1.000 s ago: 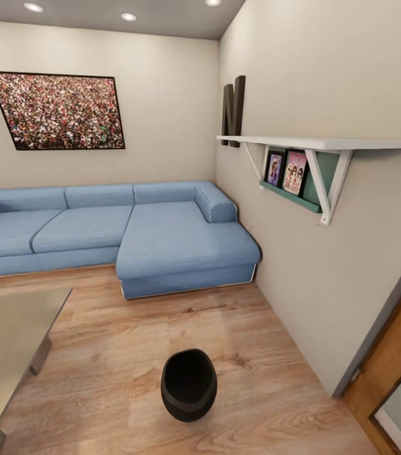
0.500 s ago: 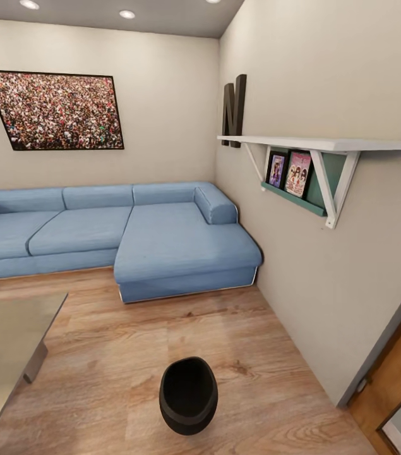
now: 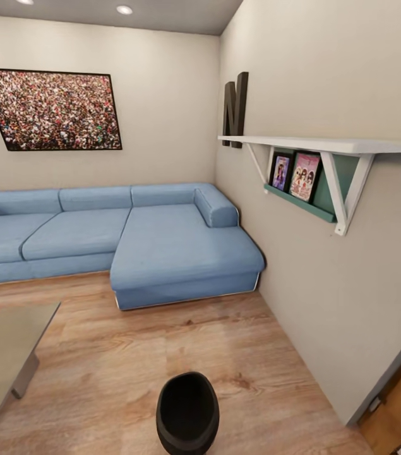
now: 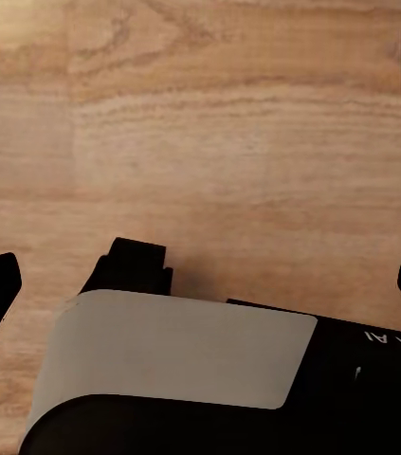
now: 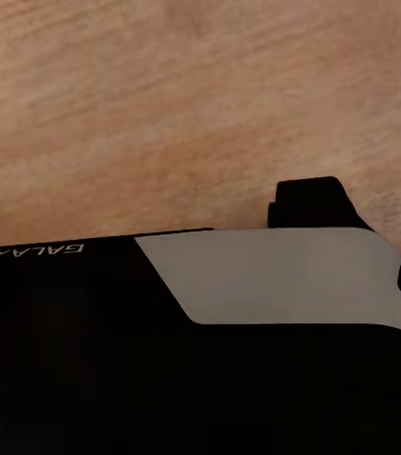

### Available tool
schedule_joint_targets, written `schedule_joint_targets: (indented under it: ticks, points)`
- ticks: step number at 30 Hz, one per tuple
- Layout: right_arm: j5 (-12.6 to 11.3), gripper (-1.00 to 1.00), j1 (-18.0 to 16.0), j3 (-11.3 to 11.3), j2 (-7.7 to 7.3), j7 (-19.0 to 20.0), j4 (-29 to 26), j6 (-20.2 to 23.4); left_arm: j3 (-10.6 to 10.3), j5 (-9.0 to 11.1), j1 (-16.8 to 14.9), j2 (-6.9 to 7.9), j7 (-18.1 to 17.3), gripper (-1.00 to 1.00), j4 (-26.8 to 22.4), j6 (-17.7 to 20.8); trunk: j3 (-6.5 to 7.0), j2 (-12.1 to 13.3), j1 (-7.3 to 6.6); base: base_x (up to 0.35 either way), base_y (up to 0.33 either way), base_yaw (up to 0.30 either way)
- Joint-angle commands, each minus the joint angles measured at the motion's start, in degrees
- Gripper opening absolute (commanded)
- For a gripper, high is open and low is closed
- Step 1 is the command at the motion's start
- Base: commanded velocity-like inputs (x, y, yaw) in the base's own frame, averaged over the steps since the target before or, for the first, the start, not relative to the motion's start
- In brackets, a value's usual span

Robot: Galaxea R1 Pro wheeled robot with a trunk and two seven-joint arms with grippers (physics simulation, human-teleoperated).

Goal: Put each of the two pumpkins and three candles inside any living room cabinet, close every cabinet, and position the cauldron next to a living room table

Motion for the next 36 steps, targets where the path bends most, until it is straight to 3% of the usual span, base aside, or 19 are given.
schedule_joint_targets:
  ticks: [1, 20, 36]
  points:
    - [-0.2, 1.0, -0.1, -0.4, 0.01, -0.2, 0.1, 0.0, 0.5, -0.6, 0.0, -0.01, 0.1, 1.0, 0.0, 0.0, -0.05, 0.0, 0.03, 0.309, 0.0, 0.0]
    - [-0.3, 1.0, -0.1, -0.4, -0.02, -0.2, 0.0, -0.1, 0.4, -0.7, 0.0, -0.1, 0.2, 1.0, 0.0, 0.0, -0.05, 0.0, 0.03, 0.279, 0.0, 0.0]
    - [-0.4, 1.0, -0.1, -0.4, -0.03, -0.3, 0.0, -0.1, 0.5, -0.6, 0.0, -0.18, 0.1, 1.0, 0.0, -0.1, -0.05, 0.0, 0.03, 0.034, 0.0, 0.0]
